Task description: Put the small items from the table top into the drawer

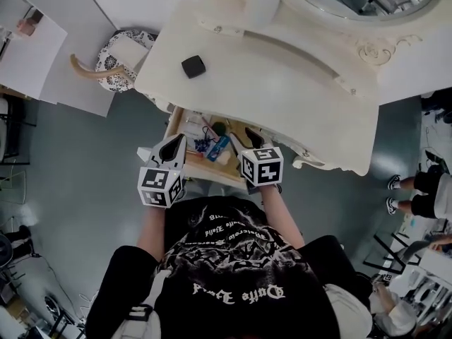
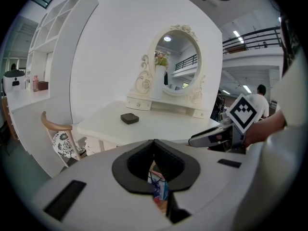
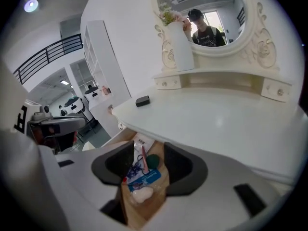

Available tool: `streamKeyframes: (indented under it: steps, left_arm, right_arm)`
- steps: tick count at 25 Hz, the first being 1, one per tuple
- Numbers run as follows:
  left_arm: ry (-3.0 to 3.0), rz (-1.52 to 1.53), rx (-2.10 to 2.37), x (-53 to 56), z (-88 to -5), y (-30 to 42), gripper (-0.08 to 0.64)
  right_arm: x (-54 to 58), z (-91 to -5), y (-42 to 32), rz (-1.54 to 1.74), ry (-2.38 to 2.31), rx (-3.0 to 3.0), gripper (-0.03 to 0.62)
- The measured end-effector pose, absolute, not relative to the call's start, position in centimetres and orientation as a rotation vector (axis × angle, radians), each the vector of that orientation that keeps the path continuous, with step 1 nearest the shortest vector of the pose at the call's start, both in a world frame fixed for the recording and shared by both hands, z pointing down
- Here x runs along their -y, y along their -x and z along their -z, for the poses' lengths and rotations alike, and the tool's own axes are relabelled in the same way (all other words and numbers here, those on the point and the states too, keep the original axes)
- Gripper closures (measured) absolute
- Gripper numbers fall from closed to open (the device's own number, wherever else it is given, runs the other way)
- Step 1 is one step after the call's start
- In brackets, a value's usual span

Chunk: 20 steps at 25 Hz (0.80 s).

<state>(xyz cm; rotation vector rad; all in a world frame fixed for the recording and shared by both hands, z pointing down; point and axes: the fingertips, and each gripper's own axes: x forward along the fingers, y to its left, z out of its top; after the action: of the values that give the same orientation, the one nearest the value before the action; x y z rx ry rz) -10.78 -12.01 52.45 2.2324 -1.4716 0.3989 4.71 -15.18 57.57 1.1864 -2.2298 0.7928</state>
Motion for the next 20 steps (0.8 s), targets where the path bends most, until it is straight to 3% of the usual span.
streamKeyframes:
  steps: [13, 20]
  left_arm:
    - [-2.281, -0.386, 1.443, 11.7, -51.7, 8.3, 0.545]
    - [-2.293, -0.373, 1.443, 11.6, -51.5, 7.8, 0.545]
  right_arm:
    - [15.1, -53.7, -8.2, -0.592, -1.326, 2.27, 0.54]
    - [14.6, -52.9, -8.1, -0.543, -1.328, 2.302, 0.58]
